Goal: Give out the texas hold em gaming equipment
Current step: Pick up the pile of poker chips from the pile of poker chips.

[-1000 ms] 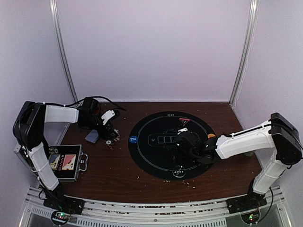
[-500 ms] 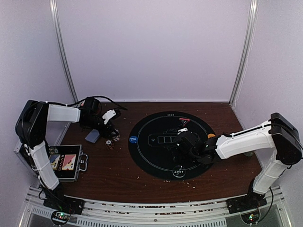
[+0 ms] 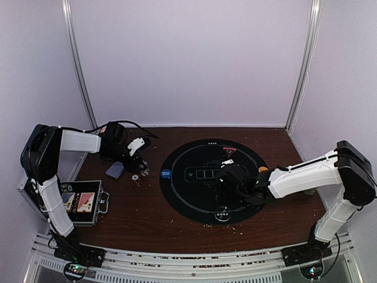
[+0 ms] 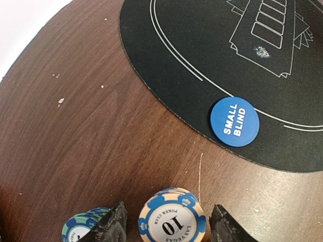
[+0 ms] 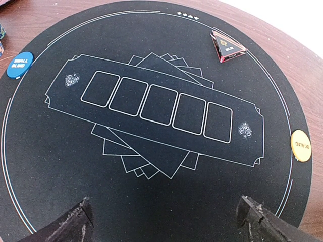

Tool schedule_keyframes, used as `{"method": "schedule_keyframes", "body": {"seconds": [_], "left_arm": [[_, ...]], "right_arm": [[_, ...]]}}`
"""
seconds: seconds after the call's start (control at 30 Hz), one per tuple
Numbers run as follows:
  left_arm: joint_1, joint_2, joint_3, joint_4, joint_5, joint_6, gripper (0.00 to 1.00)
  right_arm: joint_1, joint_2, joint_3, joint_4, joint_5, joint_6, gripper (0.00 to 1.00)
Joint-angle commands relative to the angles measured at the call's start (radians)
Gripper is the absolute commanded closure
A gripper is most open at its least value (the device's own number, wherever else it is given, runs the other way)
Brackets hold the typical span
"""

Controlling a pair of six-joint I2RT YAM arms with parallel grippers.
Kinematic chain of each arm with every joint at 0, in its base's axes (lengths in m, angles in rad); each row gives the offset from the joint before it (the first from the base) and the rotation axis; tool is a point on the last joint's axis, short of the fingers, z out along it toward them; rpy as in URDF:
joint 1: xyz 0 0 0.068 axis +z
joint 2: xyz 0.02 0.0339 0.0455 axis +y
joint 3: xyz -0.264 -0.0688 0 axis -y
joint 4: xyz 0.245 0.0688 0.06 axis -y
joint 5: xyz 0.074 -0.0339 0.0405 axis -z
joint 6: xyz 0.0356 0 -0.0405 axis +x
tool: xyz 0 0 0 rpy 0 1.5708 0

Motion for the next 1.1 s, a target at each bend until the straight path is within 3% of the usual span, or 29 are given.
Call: {"method": "schedule_keyframes", "body": {"seconds": [0.0,0.67,1.07], "left_arm": [[0.003,0.02,0.033,0.004,-0.007,0.001,0.41],[0.002,0.035,0.046,-0.026,0.004,0.015,0.47],[0.002,0.037,0.052,-0.034,0.011,0.016,0.62]], "right_arm": [[0.008,-0.014,-0.008,0.006,0.033,0.013,0.0],[0.007,-0.018,-0.01,0.005,0.038,0.014,0.0],[0.008,-0.022,-0.011,0.006,0.04,0.016,0.0]]}}
